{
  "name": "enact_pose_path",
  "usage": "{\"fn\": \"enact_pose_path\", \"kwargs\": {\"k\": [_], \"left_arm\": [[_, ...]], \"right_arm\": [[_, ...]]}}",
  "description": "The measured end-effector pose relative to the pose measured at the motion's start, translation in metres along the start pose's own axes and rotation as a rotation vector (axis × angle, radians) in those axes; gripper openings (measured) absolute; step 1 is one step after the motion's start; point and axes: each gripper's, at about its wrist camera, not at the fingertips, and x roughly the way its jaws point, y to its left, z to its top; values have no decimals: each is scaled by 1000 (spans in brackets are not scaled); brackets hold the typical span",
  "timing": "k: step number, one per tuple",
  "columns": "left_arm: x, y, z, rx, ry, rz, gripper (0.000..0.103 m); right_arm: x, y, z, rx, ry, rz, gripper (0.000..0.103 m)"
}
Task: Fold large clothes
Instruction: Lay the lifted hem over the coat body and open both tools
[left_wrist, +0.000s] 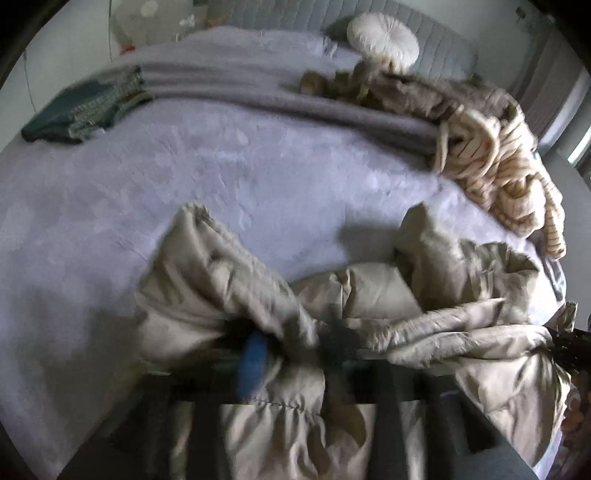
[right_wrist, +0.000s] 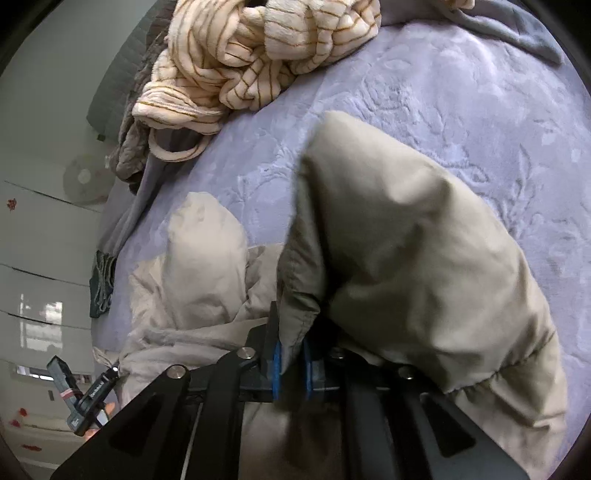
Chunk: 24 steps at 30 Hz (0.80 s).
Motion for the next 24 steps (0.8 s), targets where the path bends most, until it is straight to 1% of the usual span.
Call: {"fn": "enact_pose_path", "kwargs": {"k": [1, 2, 3, 4, 5, 6, 7, 8, 9, 10, 12, 14, 16, 17, 19, 21, 23, 24], "left_arm": [[-15, 0, -1, -1, -50, 44, 103], [-26, 0, -1, -1, -93, 65, 103], [-35, -1, -1, 11, -113, 59, 103], [-41, -5, 0, 29, -100, 39, 103], [-44, -8, 0, 32, -94, 24, 102], [-46, -12, -1, 35, -87, -2, 92], [-44, -20, -4, 53, -55, -61, 73], [-41, -27, -5, 65, -26, -98, 64], [-33, -39, -10, 86, 17, -146, 49], [-23, -52, -18, 116, 47, -170, 36], [-5, -69, -31, 160, 77, -155, 35], [16, -81, -42, 174, 74, -122, 35], [33, -84, -44, 176, 47, -85, 35], [39, -84, -41, 171, 45, -74, 35], [52, -85, -30, 161, 46, -55, 35], [54, -83, -21, 160, 49, -47, 35], [46, -74, -11, 152, 26, -30, 35], [43, -66, -9, 151, 11, -4, 35]], "right_arm": [[-4, 3, 0, -2, -5, 2, 29], [-13, 6, -2, -9, -21, 5, 39], [-21, 10, -4, -18, -36, 5, 59], [-29, 15, -7, -34, -55, 7, 64], [-39, 23, -12, -67, -78, 11, 64], [-42, 29, -14, -88, -80, 16, 63], [-44, 37, -19, -120, -74, 22, 52], [-43, 47, -24, -161, -63, 26, 41], [-39, 55, -29, -194, -46, 27, 25], [-31, 63, -34, -230, -17, 29, 21], [-7, 76, -44, -288, 40, 24, 20], [22, 81, -53, -327, 76, -16, 18], [45, 78, -53, -349, 73, -60, 5], [51, 75, -51, -352, 67, -68, 1], [61, 68, -42, -322, 63, -66, 0], [65, 63, -29, -284, 74, -42, 0], [57, 63, -19, -279, 84, -35, 0], [47, 63, -15, -294, 63, -54, 0]]}}
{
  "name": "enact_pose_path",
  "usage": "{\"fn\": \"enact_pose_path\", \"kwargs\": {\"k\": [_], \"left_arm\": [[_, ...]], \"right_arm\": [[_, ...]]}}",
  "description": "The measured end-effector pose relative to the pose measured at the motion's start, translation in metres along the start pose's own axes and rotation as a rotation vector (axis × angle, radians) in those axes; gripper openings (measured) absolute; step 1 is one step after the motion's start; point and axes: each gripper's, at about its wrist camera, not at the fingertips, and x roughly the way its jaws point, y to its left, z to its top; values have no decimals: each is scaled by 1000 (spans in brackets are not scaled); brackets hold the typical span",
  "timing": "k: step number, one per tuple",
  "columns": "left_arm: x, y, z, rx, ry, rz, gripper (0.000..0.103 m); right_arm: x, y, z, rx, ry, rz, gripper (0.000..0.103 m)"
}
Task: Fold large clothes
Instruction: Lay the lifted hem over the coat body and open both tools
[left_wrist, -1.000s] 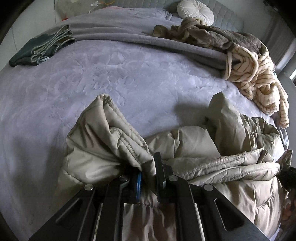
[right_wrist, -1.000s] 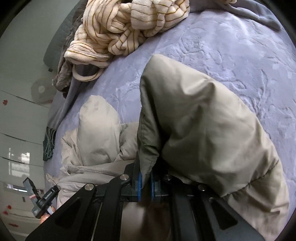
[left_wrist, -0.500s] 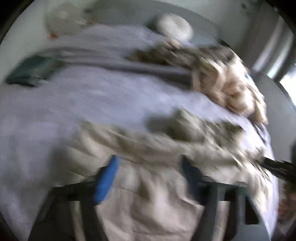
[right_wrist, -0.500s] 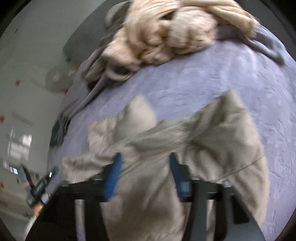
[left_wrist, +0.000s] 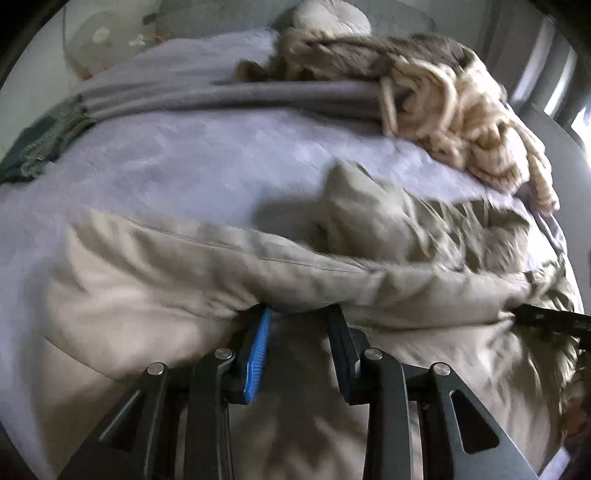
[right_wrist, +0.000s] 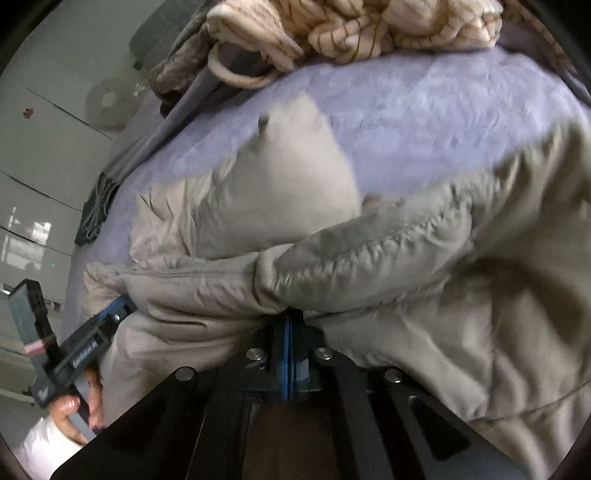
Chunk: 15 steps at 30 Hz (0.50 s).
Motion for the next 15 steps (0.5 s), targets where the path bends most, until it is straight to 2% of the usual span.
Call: {"fn": "enact_pose_path", "kwargs": {"k": [3, 4, 6, 7, 10, 15], "left_arm": [[-4, 31, 6, -10, -27, 95, 35], [-2, 44, 8, -21, -25, 142, 35], [6, 63, 10, -57, -17, 177, 35], [12, 69, 9, -71, -6, 176, 35], [33, 80, 9, -114, 35, 159, 35], [49, 73, 14, -97, 44, 196, 35]], "right_arm": [[-29, -17, 5, -28, -63, -127, 0], [-39, -30, 7, -16, -85, -186, 0], [-48, -53, 12, 28, -103, -252, 0], [-50, -67, 14, 70, -103, -267, 0], [-39, -105, 14, 200, -92, -233, 0], [-20, -115, 17, 215, -90, -252, 0]]}}
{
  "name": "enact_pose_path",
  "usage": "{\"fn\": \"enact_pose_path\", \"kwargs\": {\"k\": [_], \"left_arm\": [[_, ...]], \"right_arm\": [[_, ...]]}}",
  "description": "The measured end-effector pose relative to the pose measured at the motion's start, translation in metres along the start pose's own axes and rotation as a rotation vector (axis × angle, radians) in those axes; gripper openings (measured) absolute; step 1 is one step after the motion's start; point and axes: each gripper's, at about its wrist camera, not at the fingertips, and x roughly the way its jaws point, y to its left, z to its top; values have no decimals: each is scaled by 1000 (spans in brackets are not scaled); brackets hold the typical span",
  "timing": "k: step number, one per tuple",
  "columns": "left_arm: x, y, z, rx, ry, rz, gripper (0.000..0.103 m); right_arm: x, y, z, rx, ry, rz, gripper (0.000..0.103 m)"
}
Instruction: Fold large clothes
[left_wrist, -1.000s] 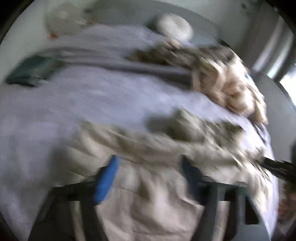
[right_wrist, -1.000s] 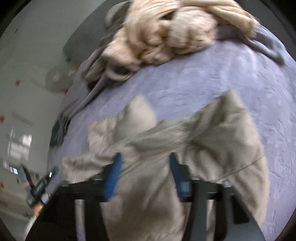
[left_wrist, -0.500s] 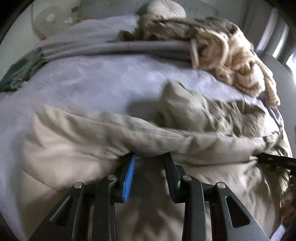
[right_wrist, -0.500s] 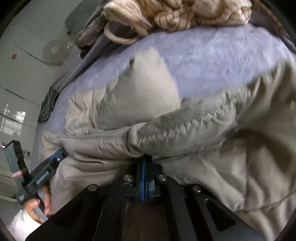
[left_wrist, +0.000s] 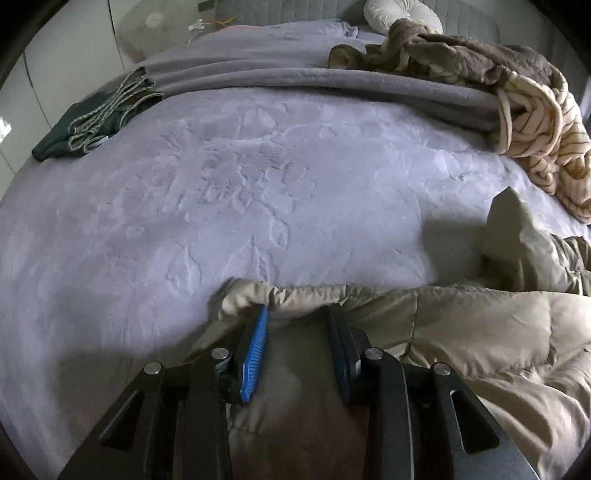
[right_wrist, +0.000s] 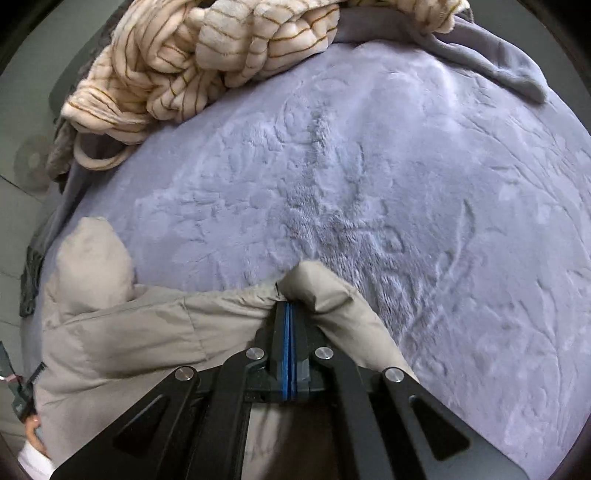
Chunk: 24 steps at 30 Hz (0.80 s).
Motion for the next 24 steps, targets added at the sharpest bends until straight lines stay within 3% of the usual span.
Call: {"fn": "enact_pose_path", "kwargs": {"k": [3, 9, 10, 12, 18, 20, 24], "left_arm": [[-11, 4, 0, -14, 3, 8, 35], [-56, 13, -12, 7, -3, 4, 39], [-67, 14, -18, 21, -7, 4, 64], [-82, 17, -25, 33, -22, 16, 93], [-113, 21, -56, 55, 24, -18, 93], [-123, 23, -70, 36, 41, -30, 103], [-141, 26, -95, 0, 57, -57, 103]], "right_arm": [[-4, 6, 1, -1, 3, -17, 1], [-53, 17, -13, 4, -51, 19, 3], [-65, 19, -19, 3, -62, 33, 4], [-77, 22, -31, 9, -65, 59, 4], [-108, 19, -73, 57, -32, 124, 4], [-113, 17, -87, 78, -15, 140, 4], [-130, 8, -120, 117, 8, 161, 4]]}}
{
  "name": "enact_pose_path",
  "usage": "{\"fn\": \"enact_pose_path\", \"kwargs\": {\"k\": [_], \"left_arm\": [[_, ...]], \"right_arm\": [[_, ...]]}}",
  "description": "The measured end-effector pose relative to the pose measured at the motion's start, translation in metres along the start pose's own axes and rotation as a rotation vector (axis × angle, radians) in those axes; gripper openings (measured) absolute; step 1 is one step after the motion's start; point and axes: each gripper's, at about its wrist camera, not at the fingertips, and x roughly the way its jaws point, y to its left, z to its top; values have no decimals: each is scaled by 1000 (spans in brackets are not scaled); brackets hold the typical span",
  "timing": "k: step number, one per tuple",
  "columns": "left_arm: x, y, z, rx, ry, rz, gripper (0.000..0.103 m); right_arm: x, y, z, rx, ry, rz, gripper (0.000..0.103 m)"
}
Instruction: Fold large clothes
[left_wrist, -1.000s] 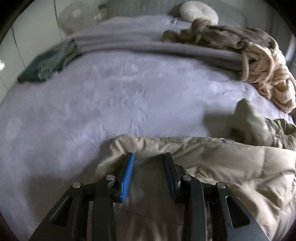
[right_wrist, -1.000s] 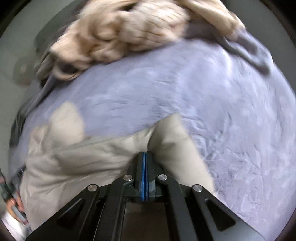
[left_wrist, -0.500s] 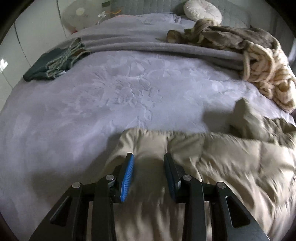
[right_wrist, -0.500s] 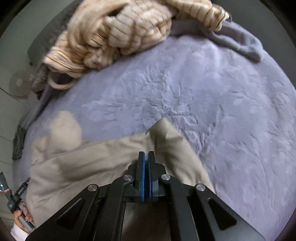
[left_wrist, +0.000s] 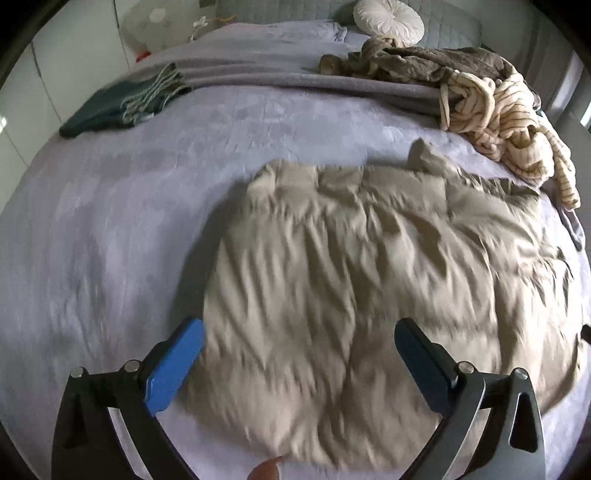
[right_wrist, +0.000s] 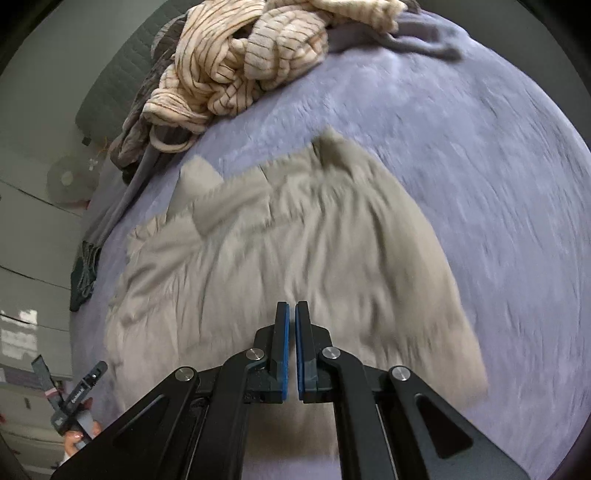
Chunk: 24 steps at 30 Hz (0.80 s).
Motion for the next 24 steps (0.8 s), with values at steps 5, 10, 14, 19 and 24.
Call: {"fn": "enact_pose_path", "kwargs": {"k": [5, 10, 14, 19, 24], "left_arm": [[-8, 5, -31, -37, 68, -36, 103], [-10, 16, -55, -109, 123, -32, 103], [-5, 28, -70, -197, 144, -62, 103], [7, 37, -82, -274, 176, -189, 103], [22, 51, -93, -423, 201, -349, 103]], "right_arm": [[-18, -18, -34, 73, 19, 16, 5], [-33, -37, -61, 162, 7, 47, 66], [-32, -51, -75, 244, -1, 129, 79], [-7, -70, -80, 390, 34, 229, 85], [16, -75, -83, 480, 46, 320, 103]]}}
